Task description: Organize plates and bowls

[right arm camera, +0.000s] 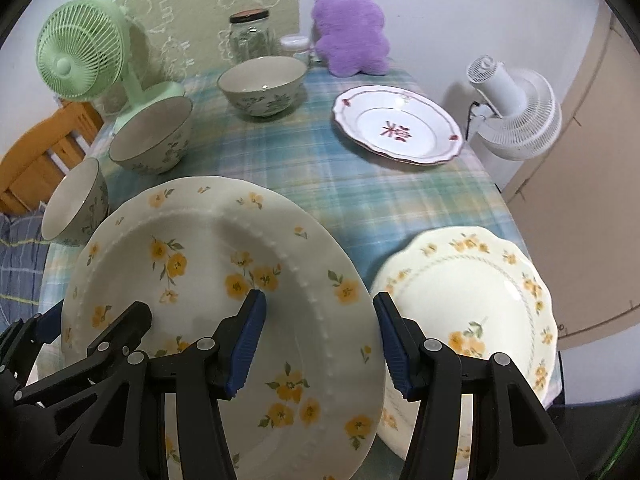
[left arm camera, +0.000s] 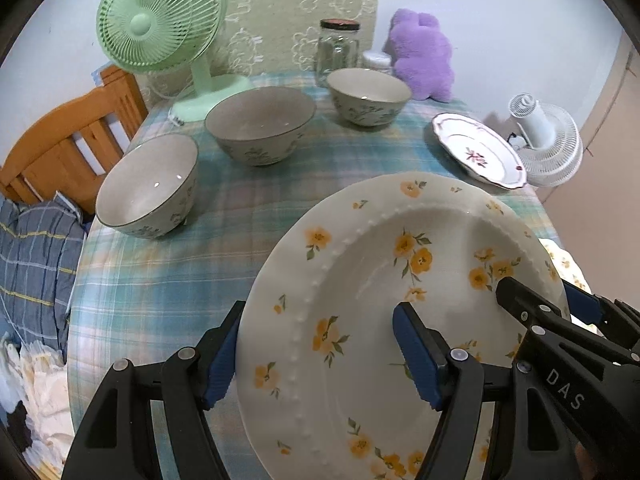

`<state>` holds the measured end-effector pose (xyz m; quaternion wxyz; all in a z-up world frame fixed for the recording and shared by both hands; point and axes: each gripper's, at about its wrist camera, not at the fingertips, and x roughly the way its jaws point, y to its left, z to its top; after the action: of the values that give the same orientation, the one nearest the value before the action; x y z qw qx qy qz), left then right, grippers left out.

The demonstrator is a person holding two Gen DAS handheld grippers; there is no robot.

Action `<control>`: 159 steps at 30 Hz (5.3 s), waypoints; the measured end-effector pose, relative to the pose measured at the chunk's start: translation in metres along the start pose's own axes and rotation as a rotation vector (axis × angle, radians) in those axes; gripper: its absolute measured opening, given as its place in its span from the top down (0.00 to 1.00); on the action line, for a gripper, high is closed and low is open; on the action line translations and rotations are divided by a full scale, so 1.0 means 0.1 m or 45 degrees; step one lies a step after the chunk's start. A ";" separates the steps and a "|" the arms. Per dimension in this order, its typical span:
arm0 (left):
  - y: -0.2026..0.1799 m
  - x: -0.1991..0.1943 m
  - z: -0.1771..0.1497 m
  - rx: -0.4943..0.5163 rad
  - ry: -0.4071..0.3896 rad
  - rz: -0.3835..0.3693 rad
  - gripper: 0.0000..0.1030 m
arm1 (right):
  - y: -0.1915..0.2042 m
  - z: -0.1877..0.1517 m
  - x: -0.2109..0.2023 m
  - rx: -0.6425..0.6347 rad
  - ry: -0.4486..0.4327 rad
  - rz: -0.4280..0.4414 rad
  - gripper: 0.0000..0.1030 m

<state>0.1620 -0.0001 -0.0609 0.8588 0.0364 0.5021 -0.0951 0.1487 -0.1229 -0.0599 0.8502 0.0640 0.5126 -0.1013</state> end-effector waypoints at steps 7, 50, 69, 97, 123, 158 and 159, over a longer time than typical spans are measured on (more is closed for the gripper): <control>-0.32 -0.11 -0.03 -0.007 -0.017 0.009 0.29 | -0.35 -0.04 -0.12 0.000 -0.016 0.013 0.43; -2.12 0.58 -0.25 -0.064 0.178 -0.028 0.29 | -2.23 -0.03 0.43 -0.075 0.142 -0.044 0.43; -2.21 0.68 -0.28 -0.041 0.159 0.075 0.25 | -2.25 -0.04 0.52 -0.094 0.156 -0.056 0.47; -2.07 0.49 -0.27 -0.047 0.162 0.091 0.18 | -2.13 -0.06 0.48 -0.132 0.157 -0.039 0.65; -1.85 0.18 -0.23 -0.058 0.087 0.061 0.15 | -1.83 0.06 0.12 -0.165 0.007 0.070 0.30; -1.73 0.09 1.17 -0.073 -0.180 0.082 0.13 | -1.56 1.35 -0.18 -0.104 -0.246 0.138 0.29; -1.75 0.15 1.22 -0.077 -0.180 0.091 0.13 | -1.57 1.41 -0.13 -0.108 -0.241 0.142 0.29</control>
<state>0.2385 -0.1928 -0.0075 0.8956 0.0216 0.4413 -0.0515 0.2264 -0.3042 0.0164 0.9011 0.0465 0.4294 -0.0376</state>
